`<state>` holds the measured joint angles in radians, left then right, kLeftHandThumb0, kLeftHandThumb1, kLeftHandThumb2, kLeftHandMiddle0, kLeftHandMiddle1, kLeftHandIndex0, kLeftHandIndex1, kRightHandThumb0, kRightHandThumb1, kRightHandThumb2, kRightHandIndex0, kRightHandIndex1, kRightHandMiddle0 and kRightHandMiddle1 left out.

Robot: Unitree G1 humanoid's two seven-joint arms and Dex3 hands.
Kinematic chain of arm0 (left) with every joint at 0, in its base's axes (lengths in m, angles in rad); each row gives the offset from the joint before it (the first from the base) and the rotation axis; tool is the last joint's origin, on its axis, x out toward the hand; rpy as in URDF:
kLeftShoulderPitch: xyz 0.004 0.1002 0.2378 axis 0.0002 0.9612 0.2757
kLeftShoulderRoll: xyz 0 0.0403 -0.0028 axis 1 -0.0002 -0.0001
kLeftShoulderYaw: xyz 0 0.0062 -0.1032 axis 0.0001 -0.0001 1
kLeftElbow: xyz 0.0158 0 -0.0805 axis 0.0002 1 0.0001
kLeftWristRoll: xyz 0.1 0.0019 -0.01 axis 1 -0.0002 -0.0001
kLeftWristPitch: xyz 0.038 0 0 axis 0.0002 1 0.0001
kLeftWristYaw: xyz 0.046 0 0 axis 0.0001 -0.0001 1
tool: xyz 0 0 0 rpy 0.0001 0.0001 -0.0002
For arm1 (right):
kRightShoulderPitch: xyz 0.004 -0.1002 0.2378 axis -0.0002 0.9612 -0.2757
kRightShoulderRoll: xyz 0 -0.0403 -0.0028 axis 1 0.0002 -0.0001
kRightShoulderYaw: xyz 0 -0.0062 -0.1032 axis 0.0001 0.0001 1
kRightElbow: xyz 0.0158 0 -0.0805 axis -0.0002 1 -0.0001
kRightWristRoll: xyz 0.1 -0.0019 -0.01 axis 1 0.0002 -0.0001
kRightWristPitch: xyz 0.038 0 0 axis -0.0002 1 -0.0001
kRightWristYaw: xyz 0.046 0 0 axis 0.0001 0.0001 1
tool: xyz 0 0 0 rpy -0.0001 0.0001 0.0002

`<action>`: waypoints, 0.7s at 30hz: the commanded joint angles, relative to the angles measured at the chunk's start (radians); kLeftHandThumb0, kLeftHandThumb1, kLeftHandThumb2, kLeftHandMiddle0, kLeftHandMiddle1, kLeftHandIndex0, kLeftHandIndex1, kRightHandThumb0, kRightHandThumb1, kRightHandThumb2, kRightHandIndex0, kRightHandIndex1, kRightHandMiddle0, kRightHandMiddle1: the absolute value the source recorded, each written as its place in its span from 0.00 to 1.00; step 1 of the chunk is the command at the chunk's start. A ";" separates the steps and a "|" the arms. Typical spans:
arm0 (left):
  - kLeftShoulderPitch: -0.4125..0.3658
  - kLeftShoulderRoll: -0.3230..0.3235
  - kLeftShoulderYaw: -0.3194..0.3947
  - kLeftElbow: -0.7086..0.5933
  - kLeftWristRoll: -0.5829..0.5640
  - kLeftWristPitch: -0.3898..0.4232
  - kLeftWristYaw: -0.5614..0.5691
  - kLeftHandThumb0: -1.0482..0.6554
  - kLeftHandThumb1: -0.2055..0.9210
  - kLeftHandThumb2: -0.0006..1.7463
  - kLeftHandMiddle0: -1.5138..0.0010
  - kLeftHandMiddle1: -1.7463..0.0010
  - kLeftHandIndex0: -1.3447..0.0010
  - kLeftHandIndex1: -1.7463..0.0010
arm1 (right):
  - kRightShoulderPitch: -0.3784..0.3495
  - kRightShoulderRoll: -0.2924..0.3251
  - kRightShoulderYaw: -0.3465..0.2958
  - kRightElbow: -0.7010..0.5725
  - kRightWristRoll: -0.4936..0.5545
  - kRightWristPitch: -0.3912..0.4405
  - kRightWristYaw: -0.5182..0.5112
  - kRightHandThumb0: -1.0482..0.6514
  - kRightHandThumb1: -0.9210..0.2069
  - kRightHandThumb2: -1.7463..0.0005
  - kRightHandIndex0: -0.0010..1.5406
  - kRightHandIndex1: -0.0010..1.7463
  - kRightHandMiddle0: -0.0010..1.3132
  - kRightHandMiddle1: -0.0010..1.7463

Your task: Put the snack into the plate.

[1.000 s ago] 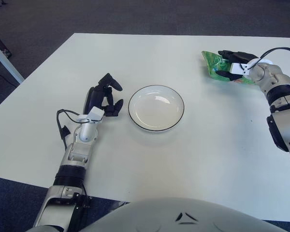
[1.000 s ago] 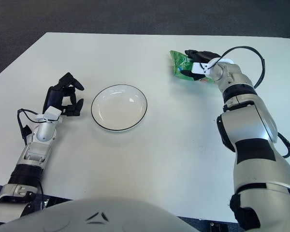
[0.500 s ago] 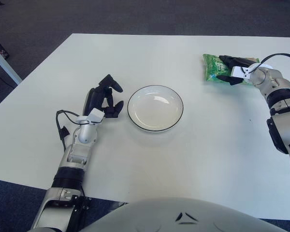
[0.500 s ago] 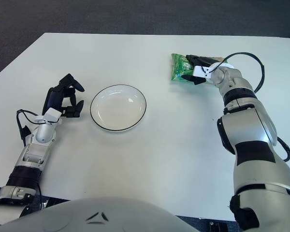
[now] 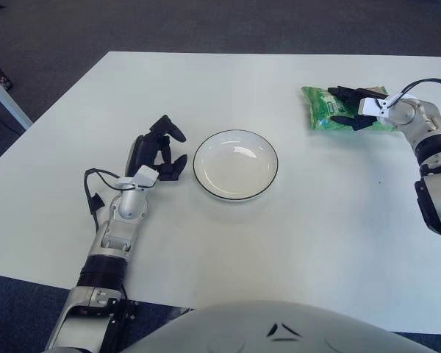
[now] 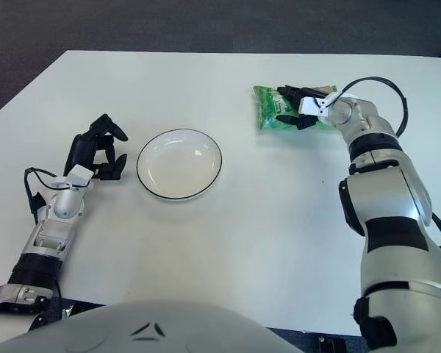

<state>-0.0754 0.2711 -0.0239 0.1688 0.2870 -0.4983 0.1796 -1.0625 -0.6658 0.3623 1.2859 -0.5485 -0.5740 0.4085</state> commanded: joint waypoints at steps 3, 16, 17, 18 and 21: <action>0.125 -0.052 -0.033 0.111 0.020 0.009 0.024 0.35 0.53 0.70 0.21 0.00 0.59 0.00 | 0.063 -0.027 -0.009 -0.088 0.050 -0.101 0.110 0.04 0.00 0.56 0.00 0.00 0.00 0.06; 0.109 -0.046 -0.039 0.139 0.030 -0.012 0.034 0.35 0.53 0.70 0.22 0.00 0.59 0.00 | 0.080 -0.057 -0.063 -0.198 0.138 -0.146 0.228 0.04 0.00 0.60 0.00 0.00 0.00 0.15; 0.108 -0.046 -0.039 0.141 0.031 -0.012 0.035 0.35 0.53 0.70 0.22 0.00 0.59 0.00 | 0.076 -0.057 -0.063 -0.194 0.136 -0.147 0.223 0.04 0.00 0.60 0.00 0.00 0.00 0.15; 0.108 -0.046 -0.039 0.142 0.031 -0.013 0.035 0.35 0.53 0.70 0.22 0.00 0.59 0.00 | 0.075 -0.057 -0.063 -0.192 0.134 -0.147 0.221 0.04 0.00 0.61 0.00 0.00 0.00 0.15; 0.107 -0.047 -0.040 0.146 0.030 -0.007 0.032 0.35 0.53 0.70 0.22 0.00 0.59 0.00 | 0.060 -0.060 -0.055 -0.177 0.114 -0.151 0.196 0.04 0.00 0.62 0.00 0.00 0.00 0.16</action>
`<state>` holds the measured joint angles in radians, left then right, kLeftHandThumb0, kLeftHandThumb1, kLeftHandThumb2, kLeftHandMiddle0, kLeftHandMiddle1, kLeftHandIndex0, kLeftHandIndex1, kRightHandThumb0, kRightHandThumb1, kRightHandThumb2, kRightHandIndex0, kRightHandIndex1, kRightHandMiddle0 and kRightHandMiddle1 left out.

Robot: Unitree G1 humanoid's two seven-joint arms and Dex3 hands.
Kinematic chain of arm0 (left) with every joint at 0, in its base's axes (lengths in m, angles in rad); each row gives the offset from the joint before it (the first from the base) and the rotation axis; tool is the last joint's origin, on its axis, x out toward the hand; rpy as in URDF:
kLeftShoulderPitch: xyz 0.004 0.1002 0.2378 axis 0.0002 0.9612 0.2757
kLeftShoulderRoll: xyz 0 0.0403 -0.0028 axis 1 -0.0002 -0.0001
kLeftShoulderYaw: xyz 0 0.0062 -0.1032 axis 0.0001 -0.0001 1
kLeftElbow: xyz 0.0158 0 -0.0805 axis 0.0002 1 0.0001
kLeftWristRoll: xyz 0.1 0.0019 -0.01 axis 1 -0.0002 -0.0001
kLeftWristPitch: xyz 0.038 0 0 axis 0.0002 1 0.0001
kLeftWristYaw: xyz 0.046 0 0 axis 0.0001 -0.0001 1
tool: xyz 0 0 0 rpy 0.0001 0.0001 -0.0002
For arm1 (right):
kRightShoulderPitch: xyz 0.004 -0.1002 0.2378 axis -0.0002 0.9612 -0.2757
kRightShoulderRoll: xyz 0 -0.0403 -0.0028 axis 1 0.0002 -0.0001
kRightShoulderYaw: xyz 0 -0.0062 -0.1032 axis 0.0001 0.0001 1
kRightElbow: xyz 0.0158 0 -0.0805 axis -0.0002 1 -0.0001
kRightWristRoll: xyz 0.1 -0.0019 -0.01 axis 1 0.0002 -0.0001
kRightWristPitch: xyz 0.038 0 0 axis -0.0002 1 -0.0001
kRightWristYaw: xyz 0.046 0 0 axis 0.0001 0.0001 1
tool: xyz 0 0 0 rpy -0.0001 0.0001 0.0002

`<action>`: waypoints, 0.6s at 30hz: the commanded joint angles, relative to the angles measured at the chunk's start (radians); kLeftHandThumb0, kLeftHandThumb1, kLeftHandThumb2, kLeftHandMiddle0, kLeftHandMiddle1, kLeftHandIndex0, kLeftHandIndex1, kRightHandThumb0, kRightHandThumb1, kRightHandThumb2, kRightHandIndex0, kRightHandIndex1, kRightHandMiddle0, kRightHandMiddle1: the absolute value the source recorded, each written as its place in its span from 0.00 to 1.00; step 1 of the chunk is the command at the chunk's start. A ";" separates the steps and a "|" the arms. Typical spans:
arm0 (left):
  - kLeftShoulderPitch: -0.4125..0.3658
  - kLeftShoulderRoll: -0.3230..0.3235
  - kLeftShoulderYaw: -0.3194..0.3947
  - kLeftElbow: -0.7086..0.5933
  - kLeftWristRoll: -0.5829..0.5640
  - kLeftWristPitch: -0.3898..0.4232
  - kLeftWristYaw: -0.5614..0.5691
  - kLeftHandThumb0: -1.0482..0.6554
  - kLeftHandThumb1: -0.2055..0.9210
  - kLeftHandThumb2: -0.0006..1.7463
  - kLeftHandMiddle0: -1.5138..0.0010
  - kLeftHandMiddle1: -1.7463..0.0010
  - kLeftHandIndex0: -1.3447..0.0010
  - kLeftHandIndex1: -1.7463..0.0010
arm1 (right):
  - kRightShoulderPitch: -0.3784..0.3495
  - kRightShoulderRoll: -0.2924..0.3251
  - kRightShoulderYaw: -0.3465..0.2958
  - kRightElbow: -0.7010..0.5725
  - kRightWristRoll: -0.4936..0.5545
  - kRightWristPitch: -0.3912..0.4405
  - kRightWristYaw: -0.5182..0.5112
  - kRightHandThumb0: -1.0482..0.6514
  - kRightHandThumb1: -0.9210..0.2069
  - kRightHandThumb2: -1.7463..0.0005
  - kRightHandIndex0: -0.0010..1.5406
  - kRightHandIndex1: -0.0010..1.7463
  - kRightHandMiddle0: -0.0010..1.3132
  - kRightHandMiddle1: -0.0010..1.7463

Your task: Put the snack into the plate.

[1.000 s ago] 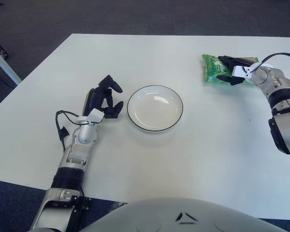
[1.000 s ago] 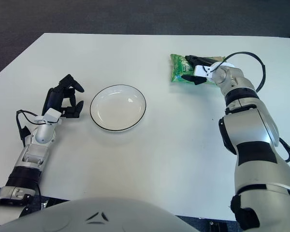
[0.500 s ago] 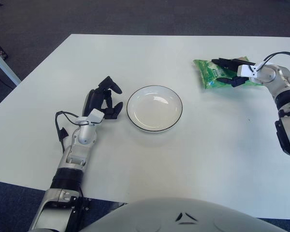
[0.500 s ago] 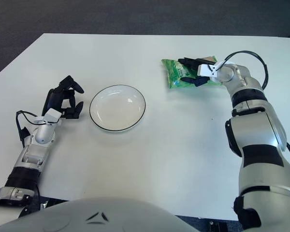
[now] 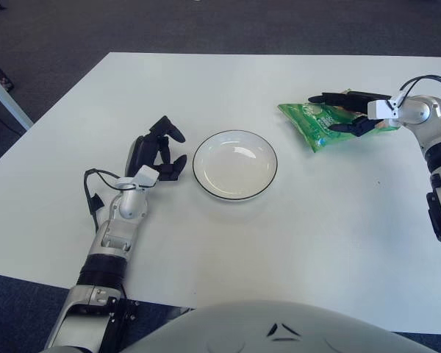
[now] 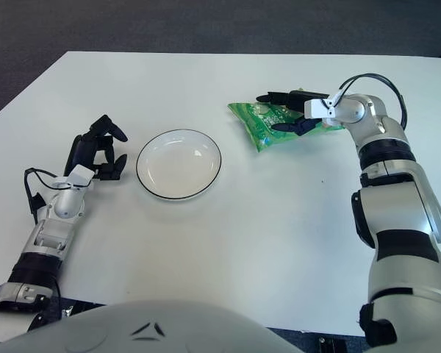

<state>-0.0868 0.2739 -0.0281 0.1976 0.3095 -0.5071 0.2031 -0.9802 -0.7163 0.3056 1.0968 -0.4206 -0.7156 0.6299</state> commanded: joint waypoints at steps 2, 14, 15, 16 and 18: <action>0.118 -0.050 -0.036 0.119 0.007 0.002 0.007 0.35 0.54 0.70 0.22 0.00 0.59 0.00 | -0.029 -0.011 0.007 0.020 -0.024 -0.011 -0.036 0.04 0.00 0.62 0.00 0.00 0.00 0.17; 0.134 -0.054 -0.037 0.098 -0.003 0.006 0.002 0.35 0.54 0.69 0.22 0.00 0.60 0.00 | -0.040 -0.022 0.074 0.060 -0.142 -0.010 -0.163 0.08 0.00 0.73 0.00 0.00 0.00 0.18; 0.136 -0.054 -0.037 0.095 -0.006 0.007 -0.002 0.35 0.55 0.69 0.22 0.00 0.60 0.00 | -0.038 -0.020 0.089 0.073 -0.162 -0.006 -0.187 0.08 0.00 0.73 0.00 0.00 0.00 0.18; 0.137 -0.054 -0.037 0.094 -0.007 0.008 -0.003 0.35 0.55 0.69 0.22 0.00 0.60 0.00 | -0.037 -0.019 0.099 0.083 -0.176 -0.004 -0.204 0.08 0.00 0.75 0.00 0.00 0.00 0.18; 0.141 -0.054 -0.037 0.089 -0.009 0.008 -0.004 0.35 0.55 0.68 0.22 0.00 0.60 0.00 | -0.039 -0.017 0.119 0.100 -0.201 0.001 -0.230 0.08 0.00 0.77 0.00 0.00 0.00 0.19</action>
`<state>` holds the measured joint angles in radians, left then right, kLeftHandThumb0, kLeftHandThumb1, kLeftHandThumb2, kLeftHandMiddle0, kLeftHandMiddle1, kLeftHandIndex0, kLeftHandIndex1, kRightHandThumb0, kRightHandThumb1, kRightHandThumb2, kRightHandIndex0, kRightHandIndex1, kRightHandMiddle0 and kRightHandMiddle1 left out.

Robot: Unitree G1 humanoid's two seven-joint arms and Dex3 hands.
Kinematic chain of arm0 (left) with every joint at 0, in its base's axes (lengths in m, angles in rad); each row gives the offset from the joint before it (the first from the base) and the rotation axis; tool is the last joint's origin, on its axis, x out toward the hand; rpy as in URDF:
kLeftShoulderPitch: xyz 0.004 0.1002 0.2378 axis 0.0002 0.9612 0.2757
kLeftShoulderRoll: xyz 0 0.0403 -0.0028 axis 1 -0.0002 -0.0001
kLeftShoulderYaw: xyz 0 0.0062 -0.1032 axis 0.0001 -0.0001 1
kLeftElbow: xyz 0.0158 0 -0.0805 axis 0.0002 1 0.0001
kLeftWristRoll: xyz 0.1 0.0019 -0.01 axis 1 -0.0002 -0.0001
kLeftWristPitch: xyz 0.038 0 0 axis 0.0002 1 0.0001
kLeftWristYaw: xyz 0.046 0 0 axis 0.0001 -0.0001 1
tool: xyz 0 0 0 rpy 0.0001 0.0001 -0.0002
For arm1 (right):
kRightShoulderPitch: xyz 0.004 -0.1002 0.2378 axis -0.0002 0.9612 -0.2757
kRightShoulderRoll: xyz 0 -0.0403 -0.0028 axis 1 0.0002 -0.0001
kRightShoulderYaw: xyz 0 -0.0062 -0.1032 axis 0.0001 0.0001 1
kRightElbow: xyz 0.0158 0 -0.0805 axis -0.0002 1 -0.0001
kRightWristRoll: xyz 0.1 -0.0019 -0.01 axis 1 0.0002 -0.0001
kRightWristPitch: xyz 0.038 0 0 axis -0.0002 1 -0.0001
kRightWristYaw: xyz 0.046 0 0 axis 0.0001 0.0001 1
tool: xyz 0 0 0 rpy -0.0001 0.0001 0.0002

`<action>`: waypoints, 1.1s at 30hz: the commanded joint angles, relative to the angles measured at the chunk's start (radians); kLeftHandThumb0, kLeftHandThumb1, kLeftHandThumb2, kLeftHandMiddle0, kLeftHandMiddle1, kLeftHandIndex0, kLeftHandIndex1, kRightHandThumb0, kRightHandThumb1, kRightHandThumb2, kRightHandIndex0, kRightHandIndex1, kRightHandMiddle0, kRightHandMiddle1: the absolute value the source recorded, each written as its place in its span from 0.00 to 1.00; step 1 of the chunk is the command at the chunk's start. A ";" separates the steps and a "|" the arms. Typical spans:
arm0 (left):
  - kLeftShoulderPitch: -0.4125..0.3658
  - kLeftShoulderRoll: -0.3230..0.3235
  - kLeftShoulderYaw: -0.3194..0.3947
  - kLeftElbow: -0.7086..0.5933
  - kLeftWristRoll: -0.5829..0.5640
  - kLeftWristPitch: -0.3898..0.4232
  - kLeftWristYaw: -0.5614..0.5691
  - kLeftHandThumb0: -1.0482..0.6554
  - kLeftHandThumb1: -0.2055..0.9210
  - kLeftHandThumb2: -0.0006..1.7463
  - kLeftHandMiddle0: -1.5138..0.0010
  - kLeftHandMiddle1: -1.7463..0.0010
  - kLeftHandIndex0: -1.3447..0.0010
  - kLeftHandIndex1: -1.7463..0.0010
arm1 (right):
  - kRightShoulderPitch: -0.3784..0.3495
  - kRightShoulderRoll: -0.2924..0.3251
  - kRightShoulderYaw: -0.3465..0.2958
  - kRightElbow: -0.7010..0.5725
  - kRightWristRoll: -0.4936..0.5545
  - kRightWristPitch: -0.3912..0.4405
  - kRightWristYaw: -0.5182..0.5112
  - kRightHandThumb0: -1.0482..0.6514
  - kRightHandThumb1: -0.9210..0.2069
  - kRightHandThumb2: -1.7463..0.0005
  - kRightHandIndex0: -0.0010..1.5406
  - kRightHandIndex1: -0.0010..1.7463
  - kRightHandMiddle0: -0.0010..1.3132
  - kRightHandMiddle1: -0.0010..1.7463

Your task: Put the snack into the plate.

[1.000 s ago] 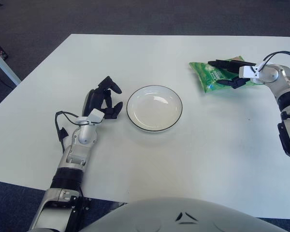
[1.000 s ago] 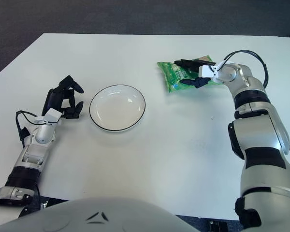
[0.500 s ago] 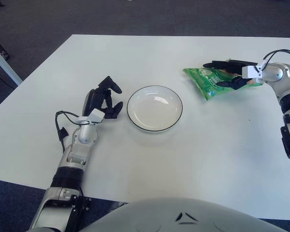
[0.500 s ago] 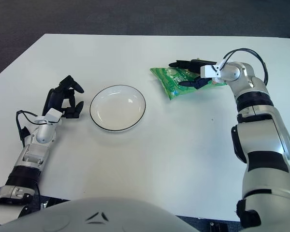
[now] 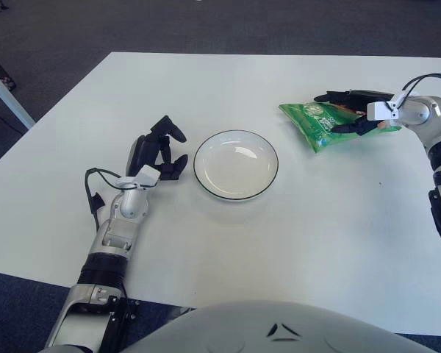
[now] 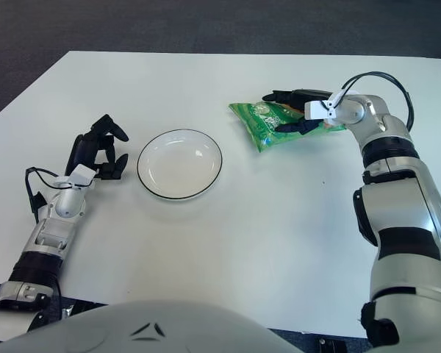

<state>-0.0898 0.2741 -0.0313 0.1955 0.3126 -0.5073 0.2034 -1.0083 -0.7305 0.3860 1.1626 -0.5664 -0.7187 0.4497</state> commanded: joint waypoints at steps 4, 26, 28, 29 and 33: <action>0.148 -0.053 -0.034 0.084 -0.008 0.008 -0.002 0.35 0.55 0.68 0.23 0.00 0.60 0.00 | -0.025 -0.005 0.075 0.048 -0.092 0.001 -0.058 0.05 0.00 0.81 0.00 0.00 0.00 0.17; 0.161 -0.048 -0.043 0.054 0.021 0.016 0.020 0.35 0.54 0.69 0.22 0.00 0.60 0.00 | -0.123 0.009 0.271 0.095 -0.229 0.036 0.126 0.00 0.08 0.94 0.00 0.00 0.00 0.00; 0.160 -0.048 -0.043 0.054 0.023 0.014 0.025 0.35 0.54 0.69 0.22 0.00 0.59 0.00 | -0.118 0.013 0.269 0.099 -0.226 0.058 0.087 0.01 0.08 0.94 0.00 0.00 0.00 0.00; 0.160 -0.048 -0.044 0.054 0.023 0.014 0.026 0.35 0.54 0.69 0.22 0.00 0.59 0.00 | -0.116 0.016 0.271 0.101 -0.227 0.069 0.066 0.02 0.08 0.94 0.00 0.00 0.00 0.00; 0.158 -0.049 -0.047 0.054 0.022 0.018 0.027 0.35 0.53 0.70 0.21 0.00 0.59 0.00 | -0.099 0.017 0.289 0.095 -0.252 0.099 -0.078 0.06 0.08 0.93 0.01 0.01 0.01 0.07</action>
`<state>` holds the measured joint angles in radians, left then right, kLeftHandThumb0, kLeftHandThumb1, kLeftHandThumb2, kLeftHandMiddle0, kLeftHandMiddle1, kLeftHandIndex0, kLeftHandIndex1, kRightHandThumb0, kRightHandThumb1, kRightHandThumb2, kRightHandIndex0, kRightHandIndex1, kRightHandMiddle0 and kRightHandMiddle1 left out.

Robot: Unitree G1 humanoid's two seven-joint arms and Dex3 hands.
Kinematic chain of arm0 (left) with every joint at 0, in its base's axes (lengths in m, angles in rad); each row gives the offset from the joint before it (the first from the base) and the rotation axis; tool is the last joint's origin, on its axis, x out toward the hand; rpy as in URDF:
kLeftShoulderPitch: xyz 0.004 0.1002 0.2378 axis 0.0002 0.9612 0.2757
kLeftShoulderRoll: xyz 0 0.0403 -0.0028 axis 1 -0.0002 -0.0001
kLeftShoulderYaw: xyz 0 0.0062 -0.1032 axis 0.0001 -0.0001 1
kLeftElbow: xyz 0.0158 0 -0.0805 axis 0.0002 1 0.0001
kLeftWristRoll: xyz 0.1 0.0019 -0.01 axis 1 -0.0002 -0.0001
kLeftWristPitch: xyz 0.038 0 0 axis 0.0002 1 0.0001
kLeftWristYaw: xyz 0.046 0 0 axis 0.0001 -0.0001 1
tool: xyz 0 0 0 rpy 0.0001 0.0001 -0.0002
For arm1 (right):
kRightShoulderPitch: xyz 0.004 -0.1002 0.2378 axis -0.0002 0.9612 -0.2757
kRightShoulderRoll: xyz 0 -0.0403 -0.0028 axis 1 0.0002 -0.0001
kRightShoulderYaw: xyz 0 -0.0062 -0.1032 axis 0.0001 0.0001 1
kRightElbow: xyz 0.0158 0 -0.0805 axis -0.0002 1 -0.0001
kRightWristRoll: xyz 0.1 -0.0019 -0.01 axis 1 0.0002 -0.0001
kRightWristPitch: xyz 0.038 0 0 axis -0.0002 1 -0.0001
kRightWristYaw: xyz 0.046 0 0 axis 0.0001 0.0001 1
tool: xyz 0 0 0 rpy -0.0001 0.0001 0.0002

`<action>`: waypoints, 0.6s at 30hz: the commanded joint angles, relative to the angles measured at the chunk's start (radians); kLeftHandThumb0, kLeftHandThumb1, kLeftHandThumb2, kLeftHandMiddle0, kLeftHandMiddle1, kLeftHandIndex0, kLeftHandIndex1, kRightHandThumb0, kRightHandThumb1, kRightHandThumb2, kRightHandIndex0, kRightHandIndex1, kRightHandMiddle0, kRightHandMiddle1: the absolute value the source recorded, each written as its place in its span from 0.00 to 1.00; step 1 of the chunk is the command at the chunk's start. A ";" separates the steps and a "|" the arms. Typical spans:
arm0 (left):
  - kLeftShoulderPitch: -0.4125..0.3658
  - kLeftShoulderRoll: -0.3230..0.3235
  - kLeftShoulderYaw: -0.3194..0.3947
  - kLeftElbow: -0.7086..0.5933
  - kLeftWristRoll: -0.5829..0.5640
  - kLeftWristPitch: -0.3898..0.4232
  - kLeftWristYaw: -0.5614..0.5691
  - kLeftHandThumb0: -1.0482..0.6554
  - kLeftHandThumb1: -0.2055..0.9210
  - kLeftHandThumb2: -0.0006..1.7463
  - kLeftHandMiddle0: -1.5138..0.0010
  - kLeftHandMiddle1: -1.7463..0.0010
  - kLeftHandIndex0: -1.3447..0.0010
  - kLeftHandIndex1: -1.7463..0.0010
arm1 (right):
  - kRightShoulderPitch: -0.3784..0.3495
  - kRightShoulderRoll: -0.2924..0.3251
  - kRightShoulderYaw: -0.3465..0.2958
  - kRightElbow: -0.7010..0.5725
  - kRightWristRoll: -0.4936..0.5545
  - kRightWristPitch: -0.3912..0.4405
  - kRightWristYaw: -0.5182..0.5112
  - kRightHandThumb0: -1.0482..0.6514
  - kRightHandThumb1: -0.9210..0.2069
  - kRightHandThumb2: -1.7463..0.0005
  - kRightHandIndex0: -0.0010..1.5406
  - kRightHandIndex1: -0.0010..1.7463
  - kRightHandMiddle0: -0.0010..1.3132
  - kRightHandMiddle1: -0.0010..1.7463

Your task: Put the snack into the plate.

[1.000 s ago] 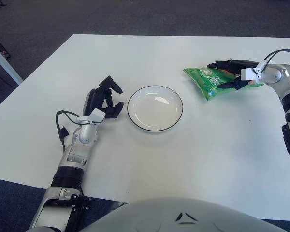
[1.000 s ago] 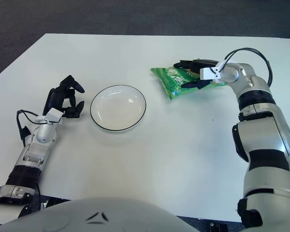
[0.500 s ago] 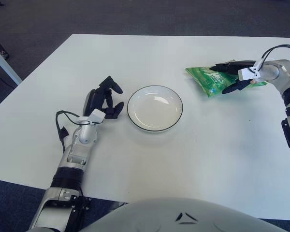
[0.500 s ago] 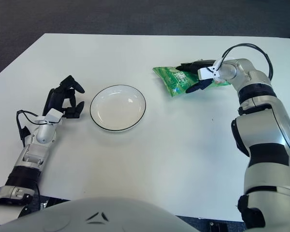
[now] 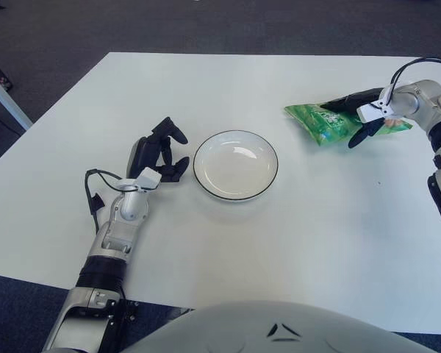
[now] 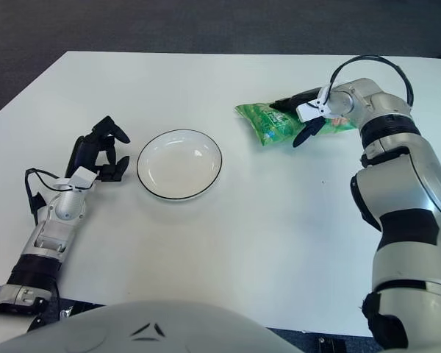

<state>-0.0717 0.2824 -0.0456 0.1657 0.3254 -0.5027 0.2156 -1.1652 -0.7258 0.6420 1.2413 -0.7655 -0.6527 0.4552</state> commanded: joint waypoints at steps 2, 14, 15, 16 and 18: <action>0.141 -0.058 -0.033 0.082 0.007 0.014 0.013 0.35 0.53 0.70 0.21 0.00 0.59 0.00 | 0.074 0.014 0.032 0.011 -0.064 0.047 -0.191 0.12 0.18 0.84 0.01 0.15 0.01 0.27; 0.138 -0.060 -0.036 0.079 0.012 0.015 0.025 0.35 0.53 0.70 0.21 0.00 0.59 0.00 | 0.160 0.037 0.024 0.009 -0.115 0.131 -0.811 0.60 0.74 0.17 0.49 0.80 0.52 0.99; 0.138 -0.061 -0.036 0.079 0.014 0.015 0.027 0.35 0.53 0.70 0.22 0.00 0.59 0.00 | 0.168 0.041 0.022 0.009 -0.117 0.140 -0.861 0.61 0.76 0.15 0.52 0.79 0.54 0.99; 0.138 -0.061 -0.036 0.079 0.015 0.014 0.029 0.35 0.53 0.70 0.22 0.00 0.59 0.00 | 0.173 0.044 0.022 0.010 -0.118 0.145 -0.897 0.61 0.78 0.15 0.54 0.78 0.55 1.00; 0.138 -0.061 -0.036 0.078 0.016 0.015 0.030 0.35 0.53 0.70 0.22 0.00 0.59 0.00 | 0.181 0.048 0.024 0.013 -0.121 0.155 -0.957 0.62 0.82 0.12 0.58 0.76 0.57 1.00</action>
<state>-0.0710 0.2858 -0.0483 0.1513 0.3269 -0.4941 0.2210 -1.0395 -0.7090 0.6602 1.2436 -0.8527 -0.5257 -0.3499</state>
